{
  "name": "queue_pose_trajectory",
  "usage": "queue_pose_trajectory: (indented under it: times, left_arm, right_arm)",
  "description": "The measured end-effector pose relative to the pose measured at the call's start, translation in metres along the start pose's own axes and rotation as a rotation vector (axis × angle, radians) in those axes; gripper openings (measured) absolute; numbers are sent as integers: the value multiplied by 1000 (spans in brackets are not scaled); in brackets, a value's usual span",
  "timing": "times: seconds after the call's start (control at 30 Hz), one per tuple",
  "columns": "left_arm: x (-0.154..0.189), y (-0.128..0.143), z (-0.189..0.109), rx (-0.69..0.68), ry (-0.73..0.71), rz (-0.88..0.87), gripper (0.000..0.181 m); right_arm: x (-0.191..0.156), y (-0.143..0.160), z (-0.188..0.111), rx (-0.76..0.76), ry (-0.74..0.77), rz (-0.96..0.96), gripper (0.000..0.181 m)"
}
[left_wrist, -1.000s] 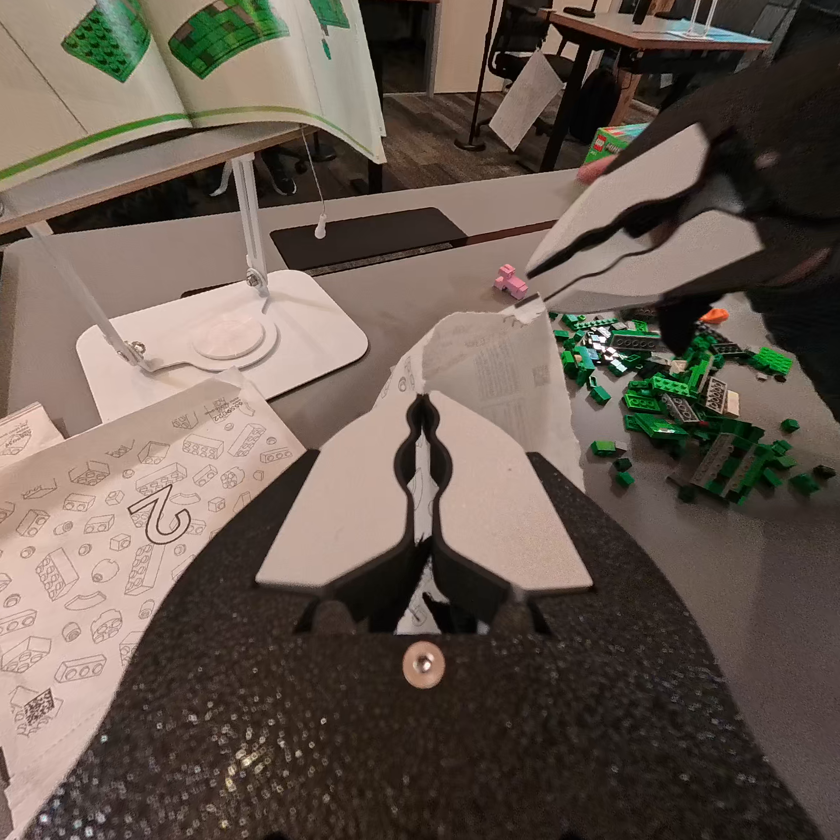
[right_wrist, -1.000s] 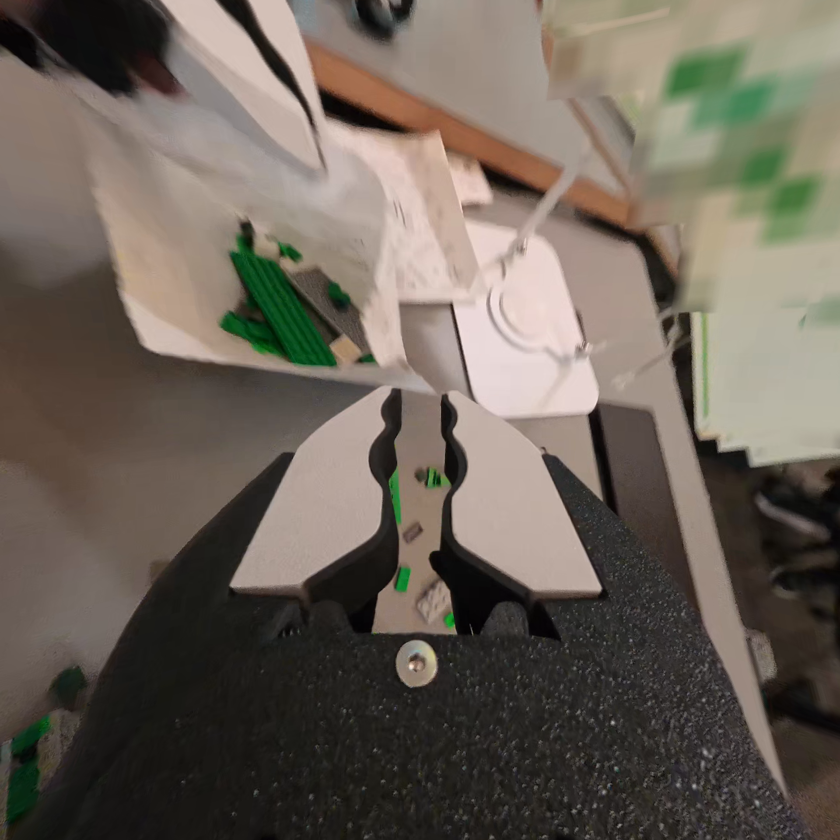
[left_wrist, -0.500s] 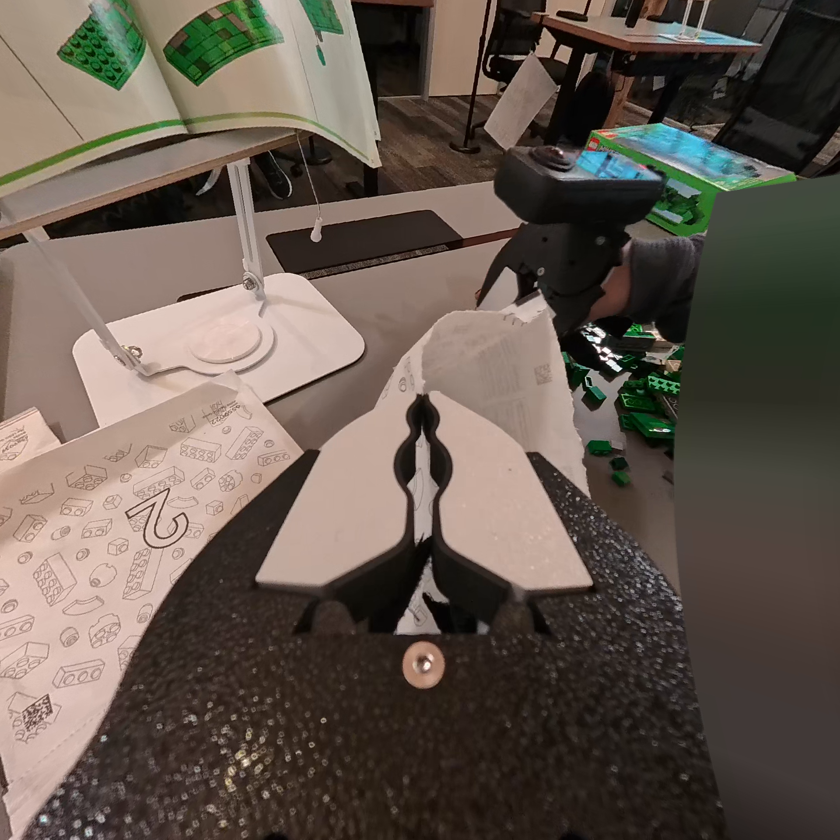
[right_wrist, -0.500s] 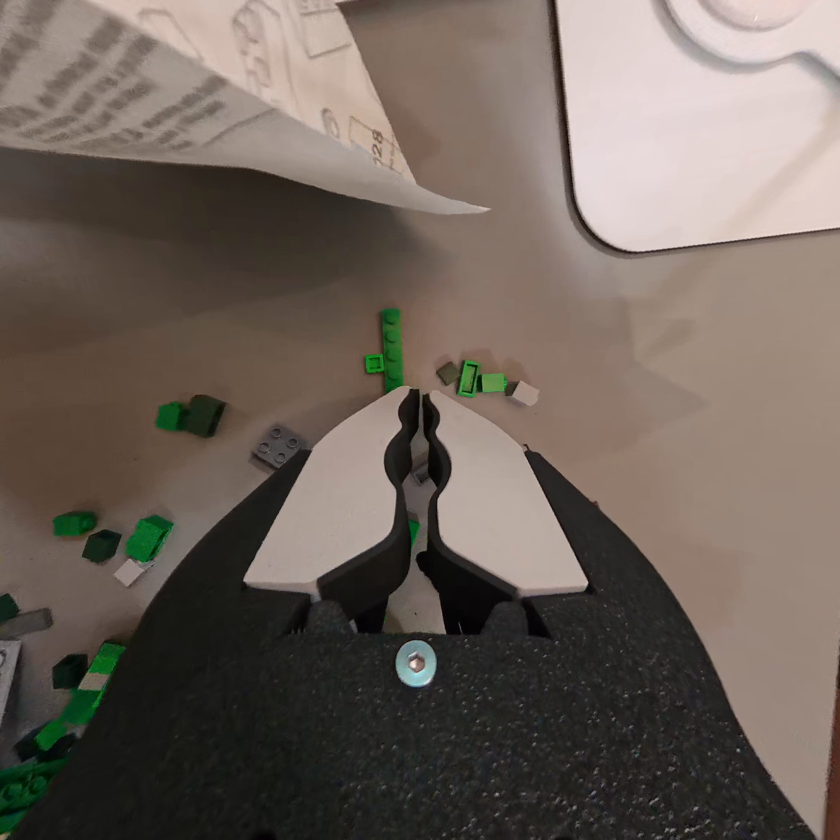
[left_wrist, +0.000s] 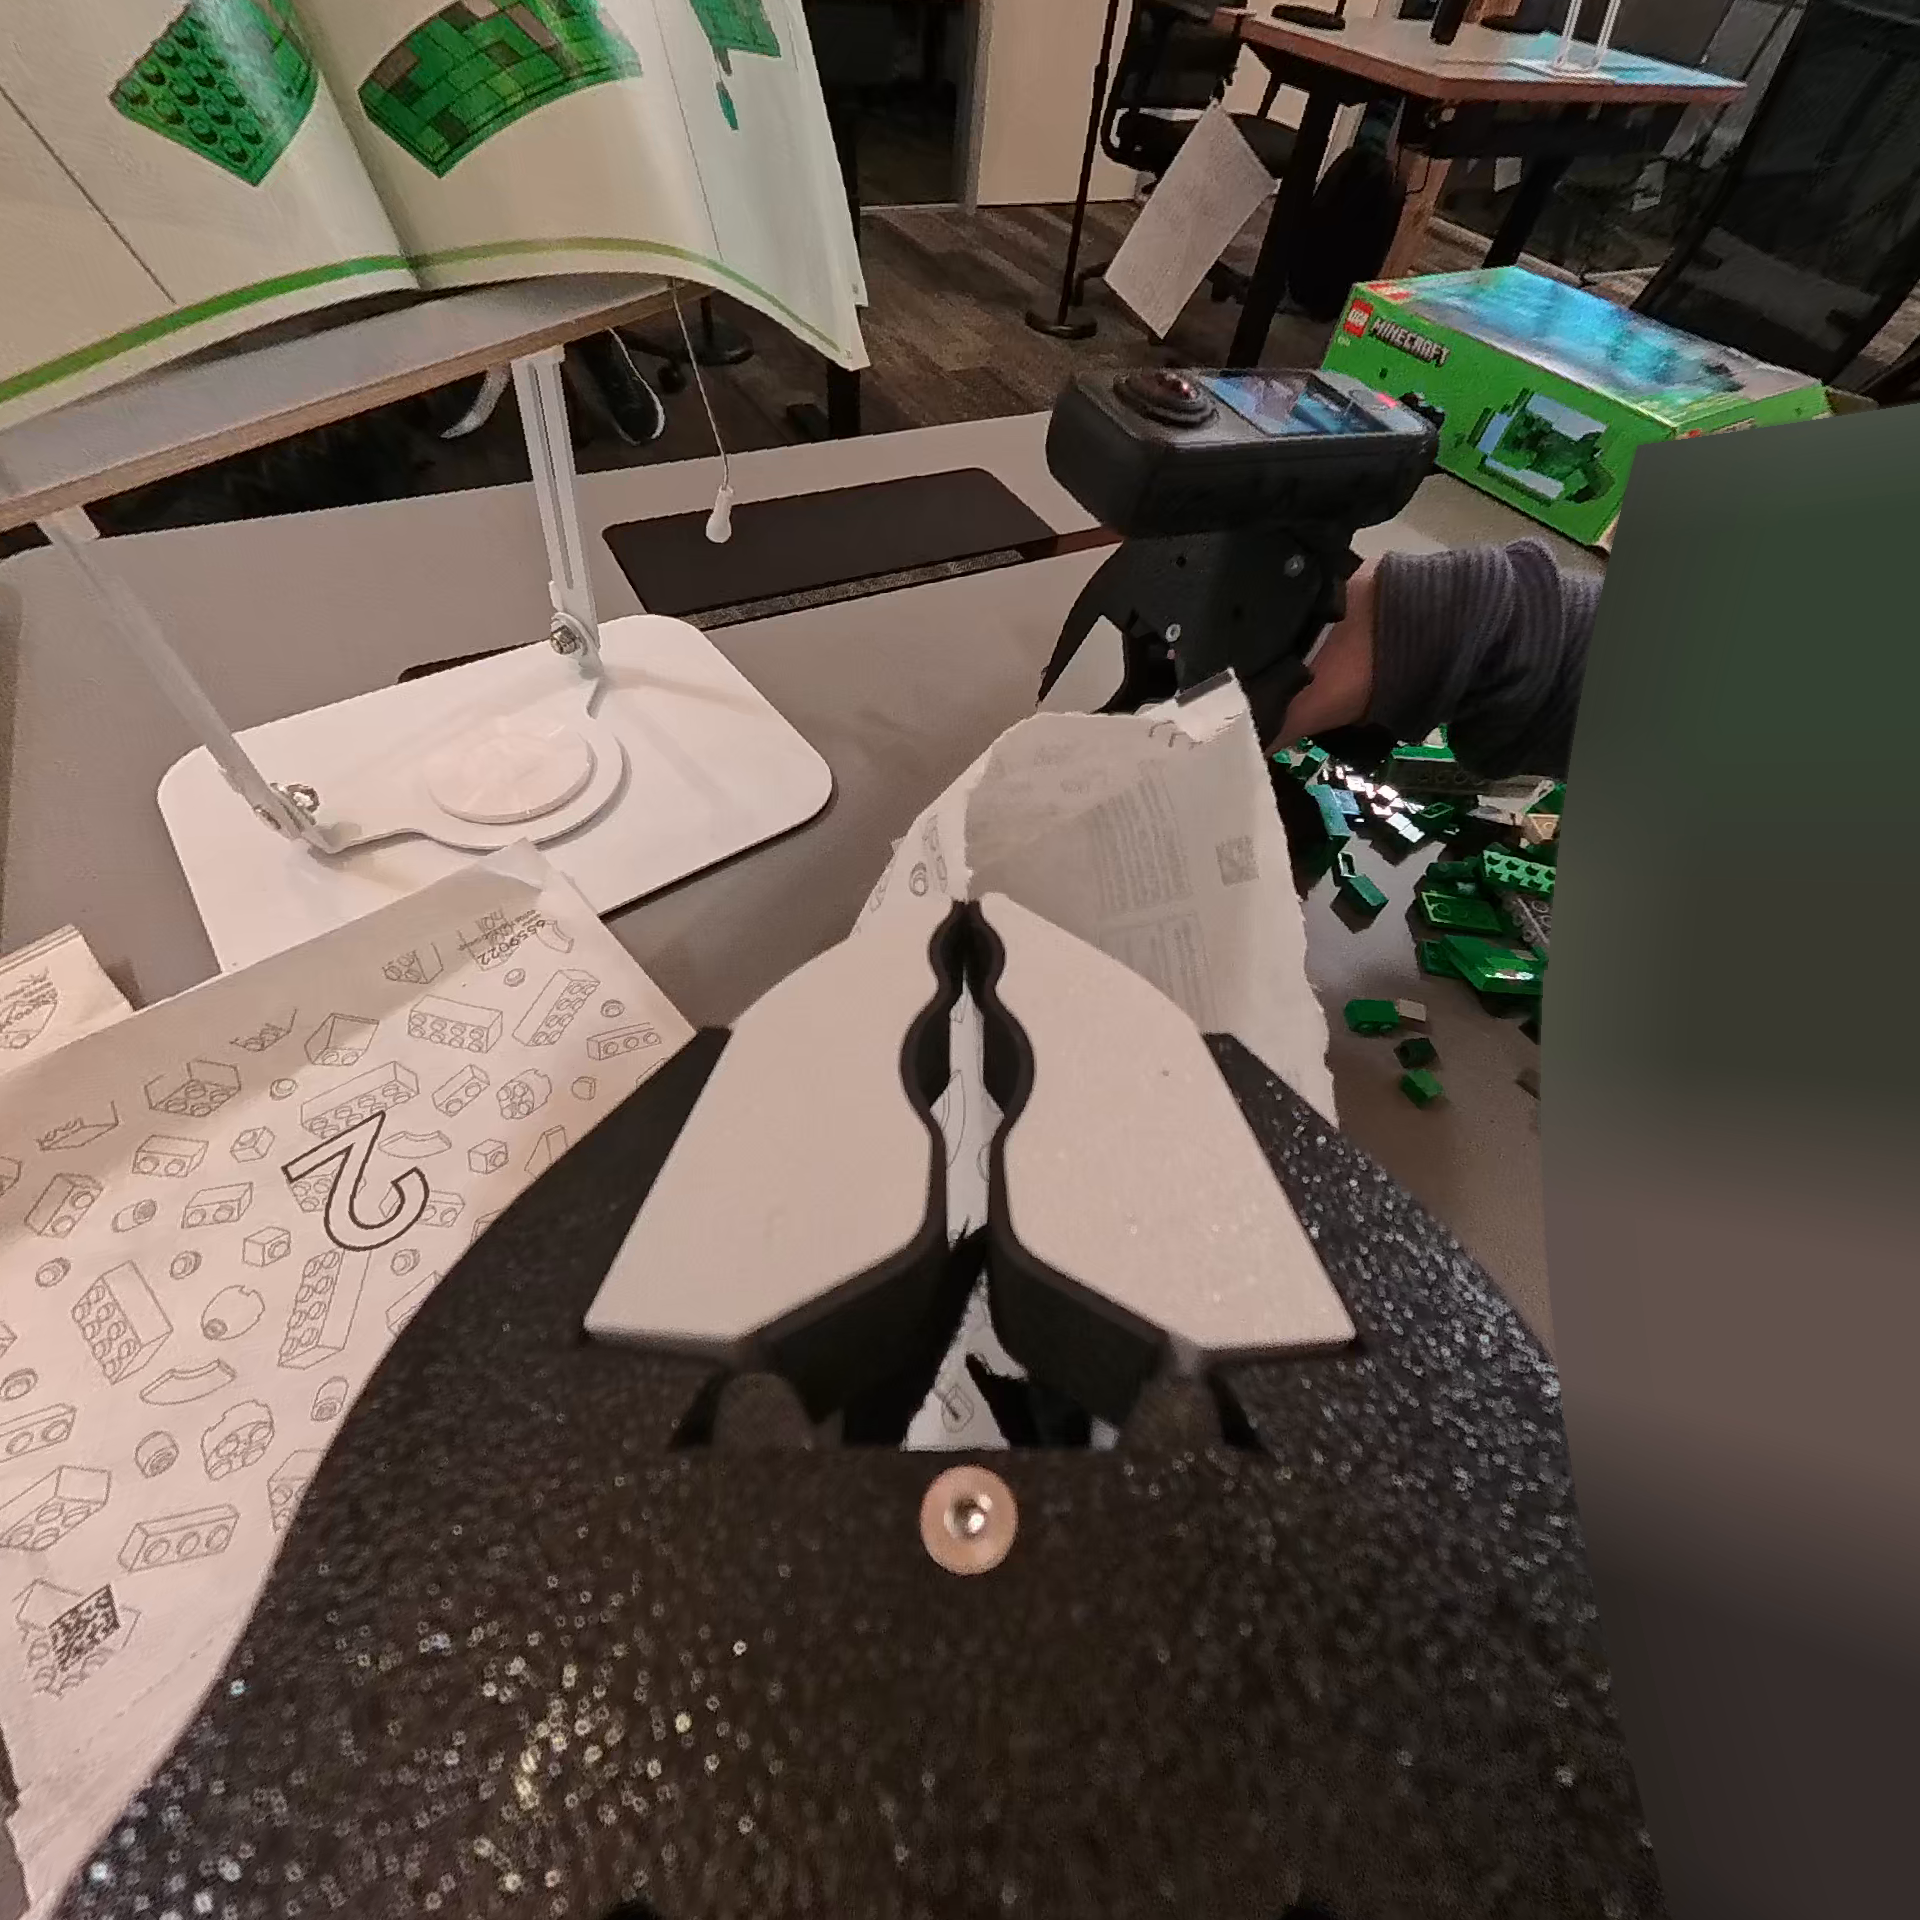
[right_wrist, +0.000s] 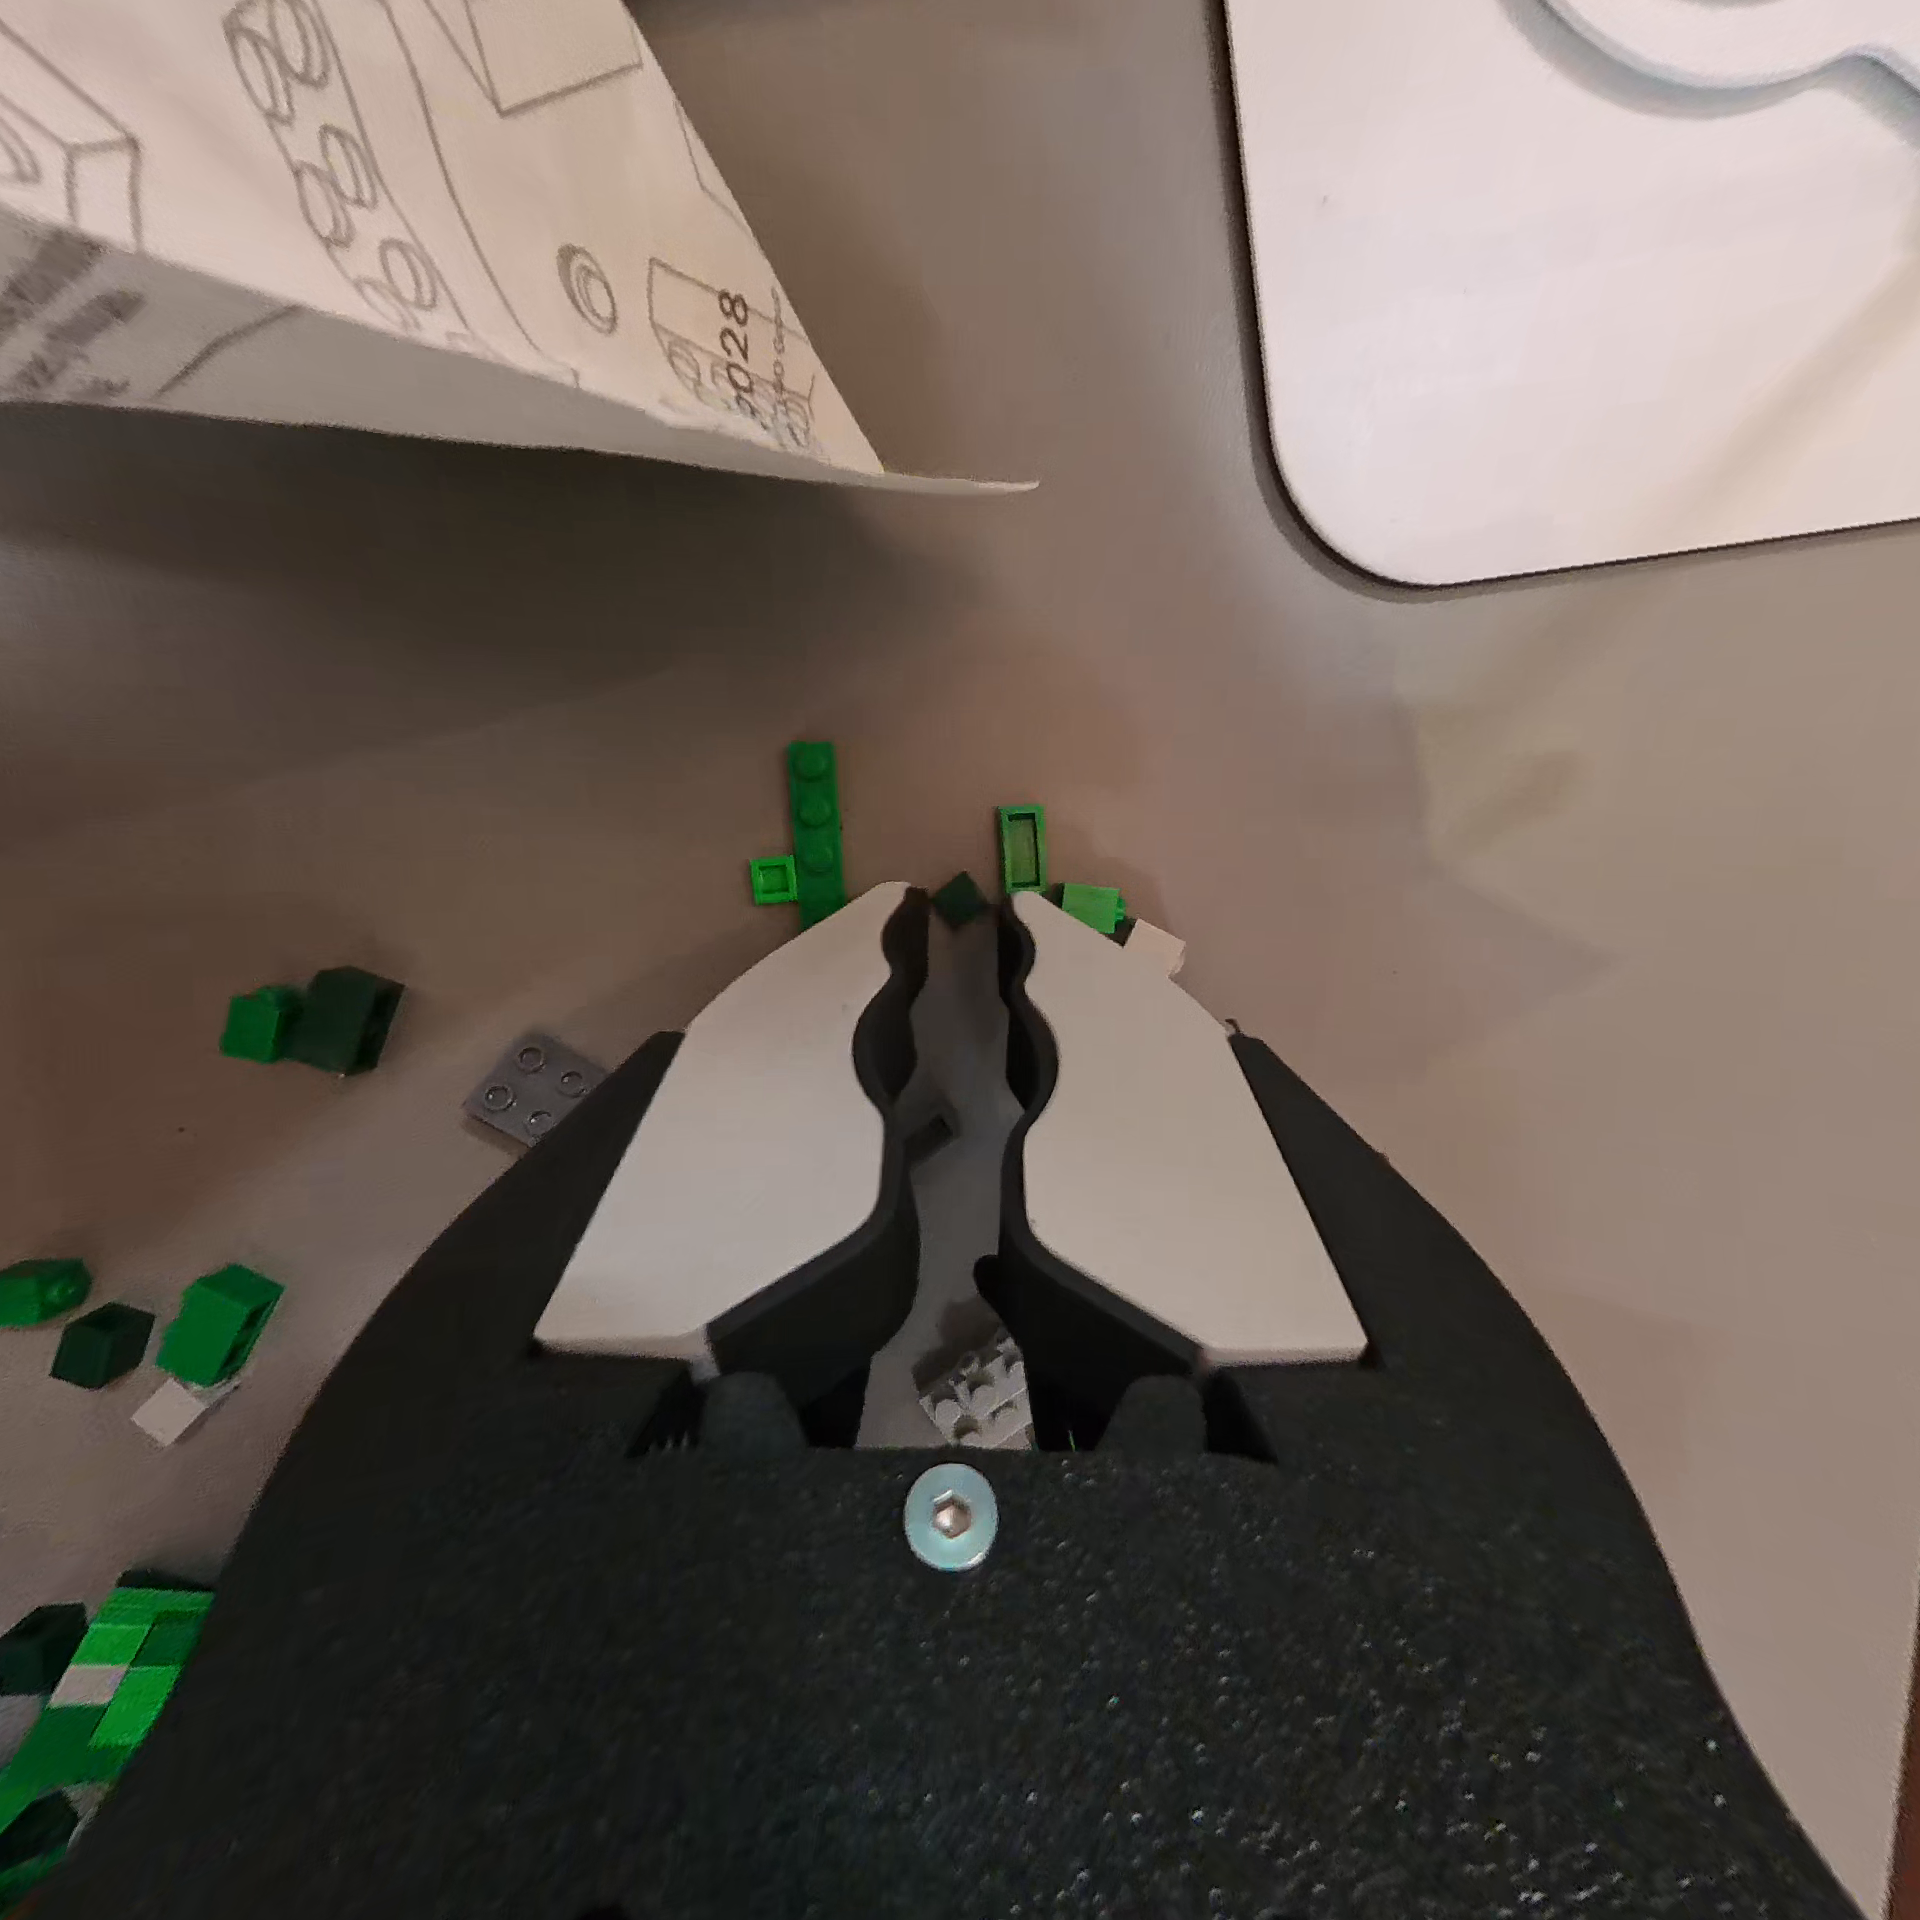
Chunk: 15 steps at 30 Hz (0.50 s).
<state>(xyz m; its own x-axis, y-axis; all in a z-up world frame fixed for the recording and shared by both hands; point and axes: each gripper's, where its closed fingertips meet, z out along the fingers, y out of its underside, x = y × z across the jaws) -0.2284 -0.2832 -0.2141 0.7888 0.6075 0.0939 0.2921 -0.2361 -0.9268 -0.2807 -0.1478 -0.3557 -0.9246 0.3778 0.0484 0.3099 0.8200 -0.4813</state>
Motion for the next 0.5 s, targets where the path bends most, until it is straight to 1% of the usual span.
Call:
queue_pose_trajectory:
  times: [0.13, 0.23, 0.33, 0.43, 0.5]
  left_arm:
    - [0, 0, 1, -2, 0, 2, 0]
    - [-1, -1, 0, 5, -7, 2, 0]
    - [-2, -3, -2, 17, -15, -2, 0]
    - [-4, -4, -3, 24, -23, -4, 0]
    - [-4, -4, -3, 22, -26, -3, 0]
  right_arm:
    - [0, 1, -1, 3, 31, -54, 10]
    - [-3, -6, -15, 47, 94, -130, 9]
    - [-15, -24, -46, 140, 168, -202, 9]
    - [-32, -49, -92, 239, 279, -300, 9]
    - [-51, -71, -124, 332, 335, -370, 9]
